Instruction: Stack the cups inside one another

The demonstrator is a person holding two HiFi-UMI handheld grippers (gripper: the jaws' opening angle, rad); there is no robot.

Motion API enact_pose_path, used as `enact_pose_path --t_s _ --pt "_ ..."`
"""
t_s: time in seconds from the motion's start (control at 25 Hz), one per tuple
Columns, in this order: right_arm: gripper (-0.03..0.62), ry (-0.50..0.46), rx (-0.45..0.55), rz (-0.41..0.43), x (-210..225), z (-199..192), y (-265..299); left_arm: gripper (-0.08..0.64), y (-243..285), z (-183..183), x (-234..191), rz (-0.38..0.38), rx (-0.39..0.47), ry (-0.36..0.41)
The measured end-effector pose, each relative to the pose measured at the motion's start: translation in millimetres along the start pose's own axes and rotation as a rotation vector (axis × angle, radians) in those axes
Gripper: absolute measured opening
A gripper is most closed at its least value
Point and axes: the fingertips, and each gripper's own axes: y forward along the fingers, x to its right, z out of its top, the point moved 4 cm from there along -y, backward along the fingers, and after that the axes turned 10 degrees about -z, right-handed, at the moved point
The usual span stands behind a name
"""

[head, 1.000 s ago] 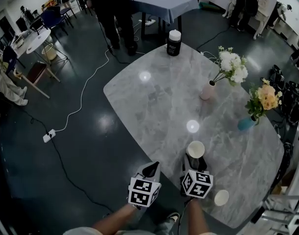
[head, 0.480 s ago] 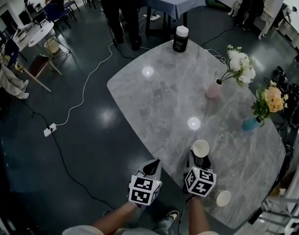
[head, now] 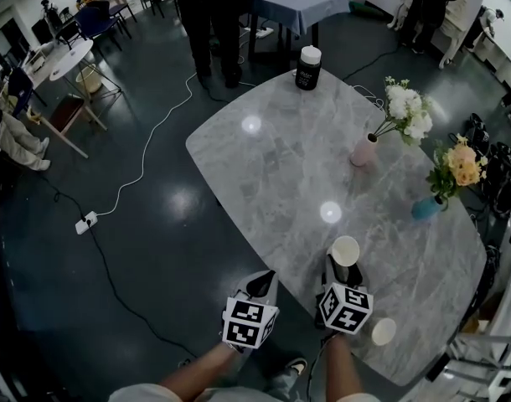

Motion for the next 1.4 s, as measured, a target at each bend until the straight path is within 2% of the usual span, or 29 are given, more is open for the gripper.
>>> enact_pose_path --t_s 0.6,1.08,1.4 --pt "0.233 -0.005 0.025 -0.012 17 4 -48 -0.005 -8 1 36 -0.049 0.028 0.018" --pt "0.233 0.006 0.061 -0.023 37 5 -104 -0.005 -28 -6 81 -0.09 0.034 0.058" --pt "0.233 0.029 0.101 -0.045 60 9 -143 -0.005 -31 -2 124 -0.147 0.044 0.106"
